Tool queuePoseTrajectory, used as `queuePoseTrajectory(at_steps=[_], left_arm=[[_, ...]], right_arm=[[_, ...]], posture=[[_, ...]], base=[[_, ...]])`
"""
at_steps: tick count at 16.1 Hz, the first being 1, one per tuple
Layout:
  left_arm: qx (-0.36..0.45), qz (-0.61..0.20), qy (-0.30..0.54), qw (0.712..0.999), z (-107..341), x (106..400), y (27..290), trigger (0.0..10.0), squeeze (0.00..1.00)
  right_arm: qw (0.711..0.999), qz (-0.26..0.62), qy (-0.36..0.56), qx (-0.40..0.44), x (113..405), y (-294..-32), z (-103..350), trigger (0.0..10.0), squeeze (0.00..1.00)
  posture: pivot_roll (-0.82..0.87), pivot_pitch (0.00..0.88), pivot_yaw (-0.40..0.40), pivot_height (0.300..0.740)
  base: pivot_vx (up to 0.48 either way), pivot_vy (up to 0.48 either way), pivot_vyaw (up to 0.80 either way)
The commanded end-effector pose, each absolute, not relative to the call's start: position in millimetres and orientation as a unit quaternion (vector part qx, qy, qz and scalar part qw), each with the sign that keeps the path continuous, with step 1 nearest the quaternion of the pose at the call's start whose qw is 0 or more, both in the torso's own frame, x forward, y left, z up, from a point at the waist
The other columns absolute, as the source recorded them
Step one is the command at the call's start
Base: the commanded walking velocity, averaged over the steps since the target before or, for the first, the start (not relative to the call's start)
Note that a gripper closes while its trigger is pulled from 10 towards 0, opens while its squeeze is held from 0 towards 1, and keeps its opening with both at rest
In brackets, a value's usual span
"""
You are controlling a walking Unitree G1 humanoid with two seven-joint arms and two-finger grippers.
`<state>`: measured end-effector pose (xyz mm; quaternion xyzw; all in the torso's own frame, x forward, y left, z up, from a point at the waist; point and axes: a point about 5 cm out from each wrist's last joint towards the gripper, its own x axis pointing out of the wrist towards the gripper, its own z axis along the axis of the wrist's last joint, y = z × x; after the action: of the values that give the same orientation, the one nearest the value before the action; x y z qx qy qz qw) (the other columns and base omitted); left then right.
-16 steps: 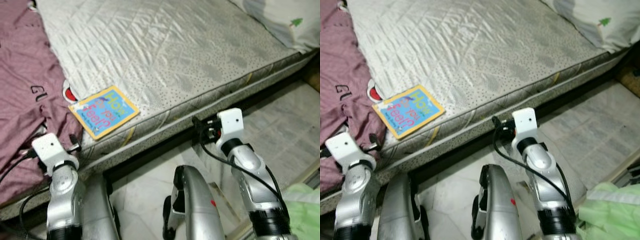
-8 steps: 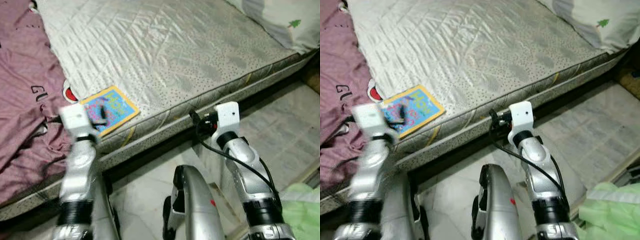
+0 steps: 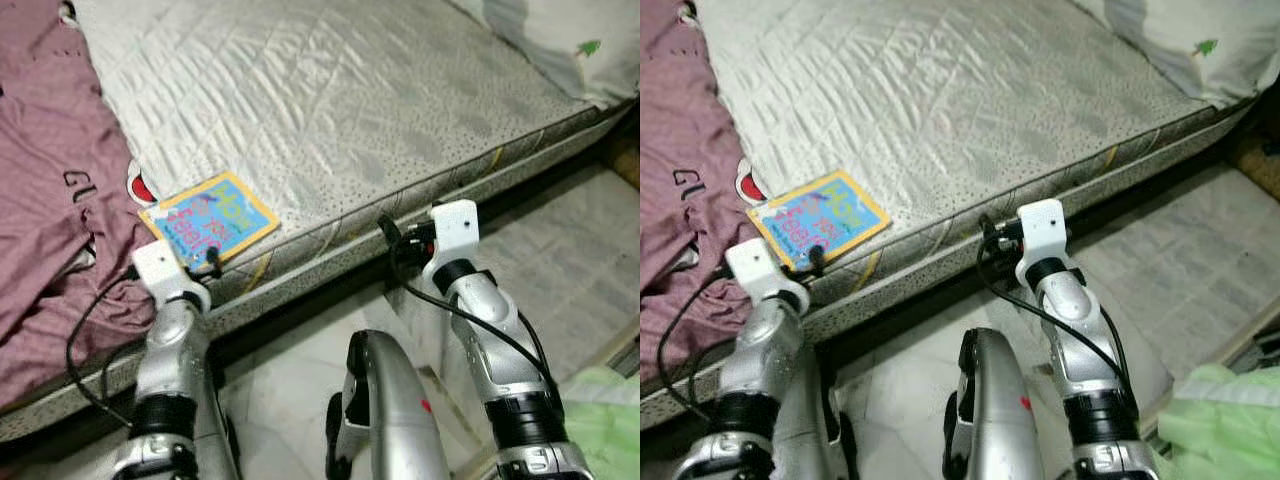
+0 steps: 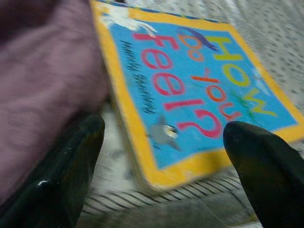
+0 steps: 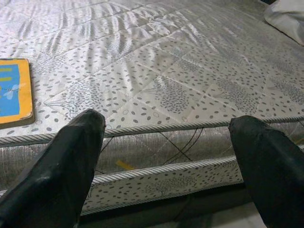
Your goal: Clean up the room
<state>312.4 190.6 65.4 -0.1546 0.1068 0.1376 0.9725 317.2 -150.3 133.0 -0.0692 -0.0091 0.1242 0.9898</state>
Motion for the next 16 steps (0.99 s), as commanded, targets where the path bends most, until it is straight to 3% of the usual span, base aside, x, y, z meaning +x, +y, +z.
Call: queuePoseTrajectory(at_steps=[1, 7, 13, 16], left_arm=[[-0.164, 0.158, 0.115, 0.967, 59.3, 310.0, 198.5, 10.0, 0.00], [-0.198, 0.165, 0.146, 0.955, 45.0, 315.0, 212.7, 10.0, 0.00], [-0.236, 0.120, 0.168, 0.950, 43.0, 330.0, 193.2, 10.0, 0.00], [-0.294, 0.076, 0.185, 0.935, 39.6, 332.9, 178.3, 10.0, 0.00]], right_arm=[[0.991, 0.114, -0.007, -0.073, 317.5, -156.2, 131.3, 10.0, 0.00], [0.990, 0.108, -0.007, -0.086, 309.6, -165.3, 133.9, 10.0, 0.00], [0.989, 0.107, -0.001, -0.103, 297.8, -173.0, 136.0, 10.0, 0.00], [0.988, 0.109, -0.003, -0.105, 299.6, -171.5, 137.8, 10.0, 0.00]], posture=[[-0.05, 0.158, -0.072, 0.537], [-0.10, 0.177, -0.083, 0.537], [-0.15, 0.201, -0.101, 0.537], [-0.15, 0.189, -0.105, 0.537]], base=[[0.000, 0.000, 0.00], [0.000, 0.000, 0.00], [0.000, 0.000, 0.00], [0.000, 0.000, 0.00]])
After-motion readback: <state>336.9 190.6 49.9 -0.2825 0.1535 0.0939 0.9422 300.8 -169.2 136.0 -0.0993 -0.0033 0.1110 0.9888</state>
